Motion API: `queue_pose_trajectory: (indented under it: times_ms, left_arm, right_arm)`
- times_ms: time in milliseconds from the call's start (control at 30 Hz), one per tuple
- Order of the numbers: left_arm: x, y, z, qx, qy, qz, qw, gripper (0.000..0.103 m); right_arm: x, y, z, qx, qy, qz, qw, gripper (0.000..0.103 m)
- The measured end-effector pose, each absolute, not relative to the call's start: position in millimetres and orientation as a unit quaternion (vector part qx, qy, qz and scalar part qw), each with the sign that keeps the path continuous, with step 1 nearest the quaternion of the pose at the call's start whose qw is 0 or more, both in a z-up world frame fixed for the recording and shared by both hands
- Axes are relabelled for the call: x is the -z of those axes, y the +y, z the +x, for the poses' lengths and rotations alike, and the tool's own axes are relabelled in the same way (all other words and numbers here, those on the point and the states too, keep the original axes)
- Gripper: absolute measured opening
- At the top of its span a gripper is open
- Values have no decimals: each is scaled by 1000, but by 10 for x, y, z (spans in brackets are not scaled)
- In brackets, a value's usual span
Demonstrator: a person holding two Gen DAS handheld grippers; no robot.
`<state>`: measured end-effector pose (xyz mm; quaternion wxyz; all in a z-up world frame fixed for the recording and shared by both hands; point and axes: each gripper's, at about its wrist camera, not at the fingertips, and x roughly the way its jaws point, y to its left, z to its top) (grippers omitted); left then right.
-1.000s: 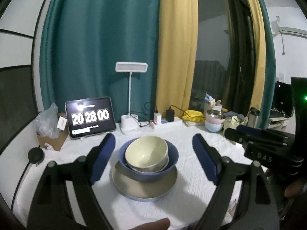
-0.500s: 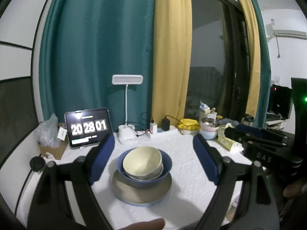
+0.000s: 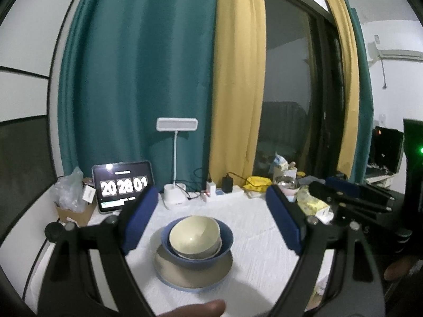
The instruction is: Organize plates and bowls
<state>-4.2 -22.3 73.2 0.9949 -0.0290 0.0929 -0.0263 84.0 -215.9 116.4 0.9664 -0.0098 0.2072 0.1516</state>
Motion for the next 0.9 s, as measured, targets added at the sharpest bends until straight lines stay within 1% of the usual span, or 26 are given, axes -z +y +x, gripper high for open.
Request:
queue_pose_trajectory:
  times_ms: [100,133,167,267,433,900]
  left_arm:
    - [-785,-201,-63,22,93,-31,995,85]
    - [-799,-194,-70,20,92,-30,995,85]
    - [-812,-191,-85,18,91,-29,995,85]
    - [-830,-170,-97,15,92,-31,995,85]
    - [-869,-144,-100,5,95,-30,995,85]
    - [-933,-81,-142,-12,92,-28,995,85]
  right_arm:
    - [-1225,-2187,814,-148,200,-8,969,40]
    - [-1242,-2199,808,-147,199,-7,969,42]
    - [-1261,-2212,798,-147,197,-5,969,48]
    - [-1315,-2249,770,-148,191,2,970,57]
    - [-1395,-2261,712,-144,184,1,972,58]
    - [-1499,-2243,676,-150,179,-4,972,59]
